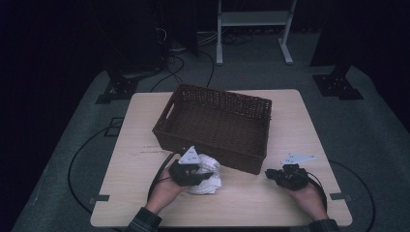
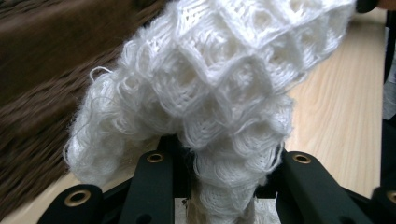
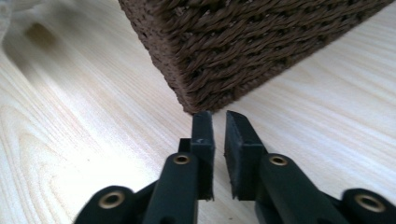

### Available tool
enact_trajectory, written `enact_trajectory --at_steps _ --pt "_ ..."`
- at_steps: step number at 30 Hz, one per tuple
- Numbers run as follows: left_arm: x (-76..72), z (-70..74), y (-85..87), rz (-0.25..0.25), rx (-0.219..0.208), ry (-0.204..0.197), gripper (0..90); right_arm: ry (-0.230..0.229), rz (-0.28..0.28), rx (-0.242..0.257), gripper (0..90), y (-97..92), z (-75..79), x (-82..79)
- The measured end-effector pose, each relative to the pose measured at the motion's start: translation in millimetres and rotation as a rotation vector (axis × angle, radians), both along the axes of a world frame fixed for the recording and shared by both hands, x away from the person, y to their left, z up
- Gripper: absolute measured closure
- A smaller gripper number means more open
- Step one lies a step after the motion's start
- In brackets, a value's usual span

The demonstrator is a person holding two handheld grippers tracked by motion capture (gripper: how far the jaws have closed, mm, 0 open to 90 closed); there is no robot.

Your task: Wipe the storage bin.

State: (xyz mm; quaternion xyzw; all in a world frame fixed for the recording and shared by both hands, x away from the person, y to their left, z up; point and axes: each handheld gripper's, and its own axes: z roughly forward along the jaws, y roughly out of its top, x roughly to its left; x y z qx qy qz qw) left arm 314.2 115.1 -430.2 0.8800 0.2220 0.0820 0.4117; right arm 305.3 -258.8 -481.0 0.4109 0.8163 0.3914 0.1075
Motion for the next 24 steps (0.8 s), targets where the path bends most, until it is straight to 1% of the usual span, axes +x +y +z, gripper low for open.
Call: enact_trajectory --at_steps 1,3,4,5,6,7,8,9,10,12,15,18,20,21,22,24 --pt "-1.0 -1.4 7.0 0.021 -0.009 -0.002 66.1 -0.003 -0.001 0.001 82.7 -0.7 0.8 0.2" --pt "-3.0 -3.4 17.6 0.046 -0.011 0.0 66.1 -0.01 -0.006 0.003 87.6 -3.3 3.7 0.2" --pt "-3.7 -3.7 21.5 0.05 -0.005 -0.001 66.1 -0.014 -0.006 0.007 87.9 -4.7 5.2 0.8" --pt "-5.8 -4.8 26.7 0.063 -0.012 0.0 66.0 -0.02 -0.009 0.011 89.2 -5.8 6.5 1.2" --pt "-7.4 -5.1 31.1 0.068 -0.009 -0.003 66.0 -0.034 -0.015 0.014 89.4 -7.5 9.4 1.9" --pt "-11.8 -5.8 39.7 0.088 -0.001 -0.012 66.1 -0.043 -0.02 0.016 89.4 -8.9 12.4 2.4" --pt "-11.8 -5.8 39.7 0.088 -0.001 -0.012 66.0 -0.043 -0.02 0.016 89.4 -8.9 12.4 2.4" --pt "-13.8 -6.3 44.1 0.099 0.002 -0.014 66.0 -0.065 -0.022 0.037 89.6 -12.9 20.1 3.8" --pt "-14.8 -7.0 46.4 0.106 -0.005 -0.009 66.0 -0.079 -0.022 0.039 89.6 -14.8 24.6 5.0" --pt "-17.2 -8.1 52.6 0.118 -0.005 -0.007 66.1 -0.09 -0.022 0.051 89.6 -16.8 30.6 7.2" --pt "-20.8 -10.3 58.6 0.132 -0.003 -0.002 66.1 -0.119 0.0 0.058 89.6 -18.0 41.0 11.3" --pt "-23.8 -13.3 63.2 0.14 -0.001 0.006 66.1 -0.134 0.026 0.061 89.6 -18.4 50.2 16.6" --pt "-24.2 -14.0 64.6 0.144 0.001 0.006 66.1 -0.132 0.039 0.068 89.6 -18.7 55.5 20.5" --pt "-23.9 -15.0 66.1 0.154 -0.009 0.011 66.1 -0.135 0.044 0.072 89.6 -18.4 58.5 22.7" --pt "-23.9 -15.0 66.1 0.154 -0.009 0.011 66.1 -0.14 0.049 0.077 89.6 -18.3 60.8 24.4" --pt "-23.1 -15.0 66.8 0.154 -0.002 0.009 66.1 -0.15 0.06 0.086 89.6 -17.3 65.2 27.5"
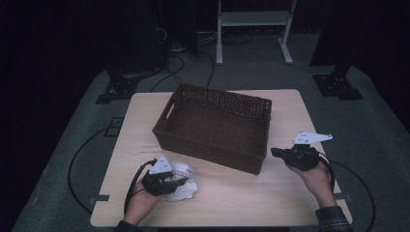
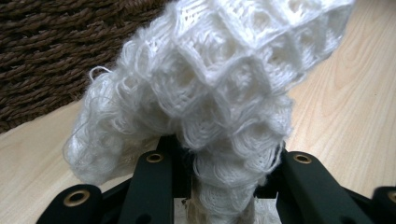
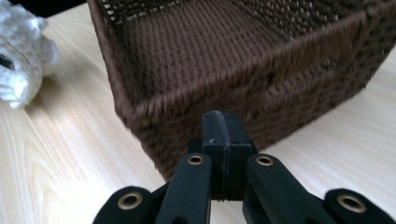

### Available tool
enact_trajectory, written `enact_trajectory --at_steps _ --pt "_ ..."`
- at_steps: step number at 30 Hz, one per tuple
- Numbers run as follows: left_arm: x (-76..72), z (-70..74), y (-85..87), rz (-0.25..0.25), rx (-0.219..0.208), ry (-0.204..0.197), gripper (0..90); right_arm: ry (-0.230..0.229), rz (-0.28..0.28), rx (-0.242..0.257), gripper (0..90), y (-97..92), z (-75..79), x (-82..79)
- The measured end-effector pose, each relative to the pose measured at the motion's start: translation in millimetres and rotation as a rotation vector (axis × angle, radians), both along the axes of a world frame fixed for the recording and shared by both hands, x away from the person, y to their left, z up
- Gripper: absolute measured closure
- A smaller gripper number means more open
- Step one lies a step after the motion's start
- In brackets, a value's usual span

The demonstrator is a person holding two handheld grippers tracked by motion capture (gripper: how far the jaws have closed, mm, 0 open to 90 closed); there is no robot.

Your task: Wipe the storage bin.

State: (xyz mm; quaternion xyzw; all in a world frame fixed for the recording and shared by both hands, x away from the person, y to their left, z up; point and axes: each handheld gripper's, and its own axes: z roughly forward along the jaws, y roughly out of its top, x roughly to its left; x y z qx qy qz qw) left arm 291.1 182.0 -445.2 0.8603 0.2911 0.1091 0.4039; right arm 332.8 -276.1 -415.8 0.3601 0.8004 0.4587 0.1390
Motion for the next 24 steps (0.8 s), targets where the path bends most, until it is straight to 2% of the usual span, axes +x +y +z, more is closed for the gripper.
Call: enact_trajectory --at_steps 5,9,10,13,24 --pt "1.2 -1.8 0.8 0.008 -0.004 0.002 66.1 -0.022 0.022 0.012 89.6 5.0 8.0 5.5" --pt "1.8 -1.8 1.5 0.011 -0.009 0.0 66.1 -0.013 0.042 0.01 89.6 10.3 8.7 7.4" --pt "1.9 -2.0 1.2 0.012 -0.009 0.001 66.1 -0.024 0.039 0.005 89.6 11.4 8.9 7.3" --pt "2.3 -2.2 0.6 0.007 -0.001 0.002 66.1 -0.017 0.037 0.013 89.6 12.0 9.9 7.3" --pt "3.4 -2.8 0.1 0.003 0.003 0.002 66.1 -0.011 0.106 0.02 89.7 31.8 9.7 4.8"
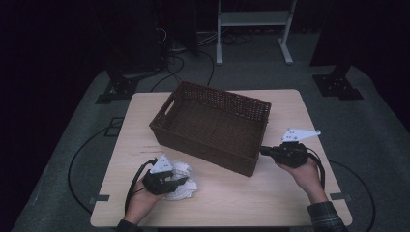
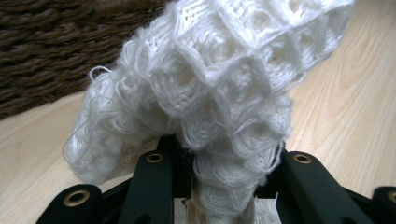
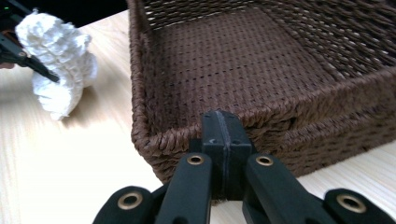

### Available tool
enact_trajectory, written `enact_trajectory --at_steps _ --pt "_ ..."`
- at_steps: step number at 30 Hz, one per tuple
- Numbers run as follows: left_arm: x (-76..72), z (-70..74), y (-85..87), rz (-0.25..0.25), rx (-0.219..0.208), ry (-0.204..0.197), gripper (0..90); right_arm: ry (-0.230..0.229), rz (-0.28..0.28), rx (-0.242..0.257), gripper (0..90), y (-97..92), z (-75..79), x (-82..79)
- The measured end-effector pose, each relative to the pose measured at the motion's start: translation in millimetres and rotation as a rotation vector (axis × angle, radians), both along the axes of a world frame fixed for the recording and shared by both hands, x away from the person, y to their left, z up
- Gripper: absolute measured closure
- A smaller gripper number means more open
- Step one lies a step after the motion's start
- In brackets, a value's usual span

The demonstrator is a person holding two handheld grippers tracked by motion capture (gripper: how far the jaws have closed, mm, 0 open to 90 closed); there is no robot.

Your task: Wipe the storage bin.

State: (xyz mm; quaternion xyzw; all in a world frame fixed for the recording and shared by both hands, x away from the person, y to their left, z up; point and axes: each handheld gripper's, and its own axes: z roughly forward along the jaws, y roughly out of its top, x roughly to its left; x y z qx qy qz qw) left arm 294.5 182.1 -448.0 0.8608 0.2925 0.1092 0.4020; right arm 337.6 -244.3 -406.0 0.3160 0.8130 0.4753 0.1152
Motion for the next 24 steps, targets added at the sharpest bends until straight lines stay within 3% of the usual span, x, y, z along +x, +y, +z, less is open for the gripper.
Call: enact_trajectory --at_steps 21,24 --pt "1.1 -2.0 2.2 0.003 0.002 0.004 66.2 -0.011 0.163 0.008 89.5 72.0 5.2 2.5" --pt "1.2 -2.5 2.4 0.003 0.005 0.006 66.2 -0.016 0.171 0.008 84.3 75.1 5.8 2.6"
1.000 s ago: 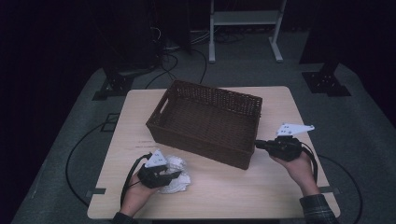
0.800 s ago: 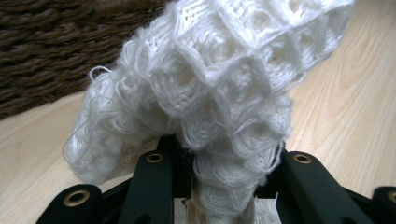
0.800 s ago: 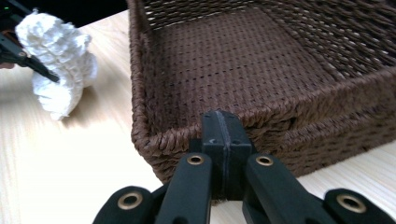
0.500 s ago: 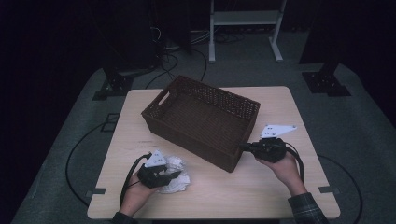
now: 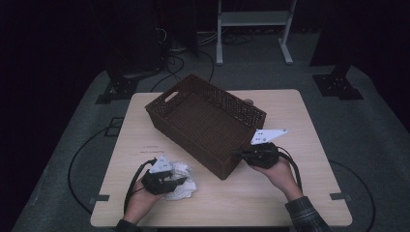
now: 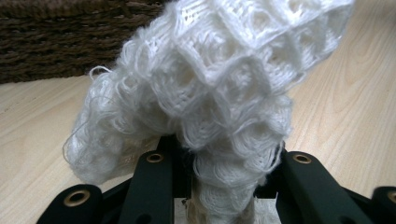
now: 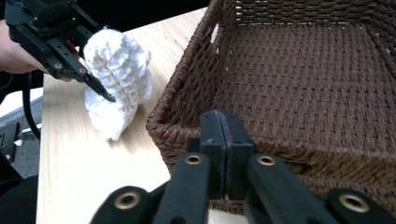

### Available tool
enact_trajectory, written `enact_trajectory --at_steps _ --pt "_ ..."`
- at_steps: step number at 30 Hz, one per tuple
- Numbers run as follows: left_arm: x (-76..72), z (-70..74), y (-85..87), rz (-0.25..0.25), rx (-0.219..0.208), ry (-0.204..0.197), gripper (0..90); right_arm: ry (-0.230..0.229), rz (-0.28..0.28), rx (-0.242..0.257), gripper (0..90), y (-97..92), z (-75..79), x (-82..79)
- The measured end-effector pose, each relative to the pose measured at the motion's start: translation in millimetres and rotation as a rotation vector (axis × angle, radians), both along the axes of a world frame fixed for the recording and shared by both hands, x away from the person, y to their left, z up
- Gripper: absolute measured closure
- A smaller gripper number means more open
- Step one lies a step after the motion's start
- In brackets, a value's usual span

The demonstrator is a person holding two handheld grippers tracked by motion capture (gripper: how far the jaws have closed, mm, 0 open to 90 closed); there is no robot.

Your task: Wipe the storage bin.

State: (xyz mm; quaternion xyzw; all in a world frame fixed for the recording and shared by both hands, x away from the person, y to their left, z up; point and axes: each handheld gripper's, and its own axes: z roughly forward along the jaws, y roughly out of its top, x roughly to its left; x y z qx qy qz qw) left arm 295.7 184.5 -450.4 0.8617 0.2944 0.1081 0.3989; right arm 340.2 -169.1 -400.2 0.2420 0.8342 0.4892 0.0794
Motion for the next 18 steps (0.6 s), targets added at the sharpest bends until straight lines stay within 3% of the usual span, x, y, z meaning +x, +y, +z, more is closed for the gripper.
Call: enact_trajectory --at_steps 3,5,12,14,18 --pt "0.4 -0.2 1.4 0.003 0.001 -0.001 66.2 -0.022 -0.031 -0.02 79.5 -3.5 4.2 0.4" --pt "0.7 0.2 2.1 0.007 -0.002 0.002 66.2 -0.033 -0.08 -0.009 75.6 -13.7 9.5 4.3" --pt "1.2 -0.4 2.2 0.004 0.001 0.004 66.2 -0.048 -0.189 -0.032 70.0 -37.1 14.0 24.6" --pt "1.4 -0.4 2.3 0.004 0.004 0.002 66.2 -0.058 -0.235 -0.046 66.0 -47.8 17.0 37.0" --pt "1.2 -0.8 1.8 0.003 0.001 0.004 66.2 -0.078 -0.277 -0.063 63.9 -55.6 21.1 48.4"
